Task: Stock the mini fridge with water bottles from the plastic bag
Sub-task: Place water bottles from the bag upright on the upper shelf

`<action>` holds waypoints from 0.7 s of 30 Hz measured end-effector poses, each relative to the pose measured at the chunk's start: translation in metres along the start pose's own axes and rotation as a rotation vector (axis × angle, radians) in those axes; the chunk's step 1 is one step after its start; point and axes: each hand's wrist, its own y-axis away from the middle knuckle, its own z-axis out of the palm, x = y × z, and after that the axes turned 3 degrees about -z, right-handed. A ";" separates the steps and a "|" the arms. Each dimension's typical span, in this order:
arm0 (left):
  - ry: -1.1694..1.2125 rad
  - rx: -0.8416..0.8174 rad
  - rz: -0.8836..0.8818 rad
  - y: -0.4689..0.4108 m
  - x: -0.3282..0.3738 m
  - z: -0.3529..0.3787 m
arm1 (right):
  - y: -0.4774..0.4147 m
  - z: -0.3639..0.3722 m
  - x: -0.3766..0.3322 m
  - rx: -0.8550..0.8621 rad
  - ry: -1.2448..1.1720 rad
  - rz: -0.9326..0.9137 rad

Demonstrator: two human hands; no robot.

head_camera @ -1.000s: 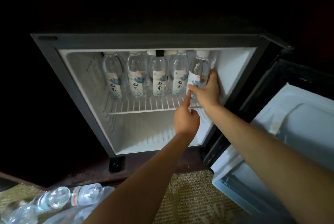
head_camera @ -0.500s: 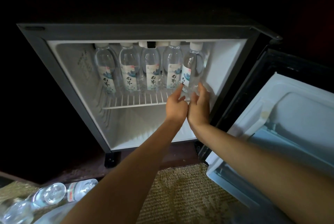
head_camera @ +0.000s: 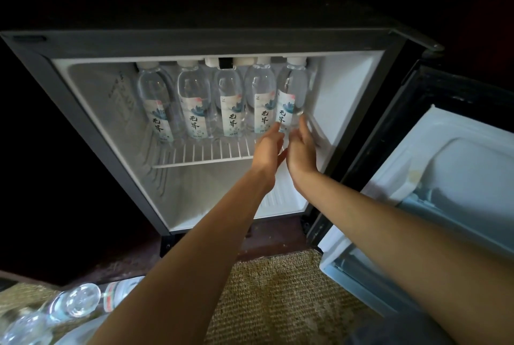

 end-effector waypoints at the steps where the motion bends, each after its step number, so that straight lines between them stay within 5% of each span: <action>1: 0.011 -0.002 -0.003 -0.002 0.000 0.000 | -0.003 0.001 -0.001 0.000 -0.003 0.002; 13: 0.088 -0.017 0.003 -0.009 0.003 -0.005 | -0.011 0.004 -0.005 0.017 0.024 -0.023; 21: -0.091 0.035 0.017 0.017 0.006 -0.022 | 0.005 0.000 -0.005 0.006 0.269 0.010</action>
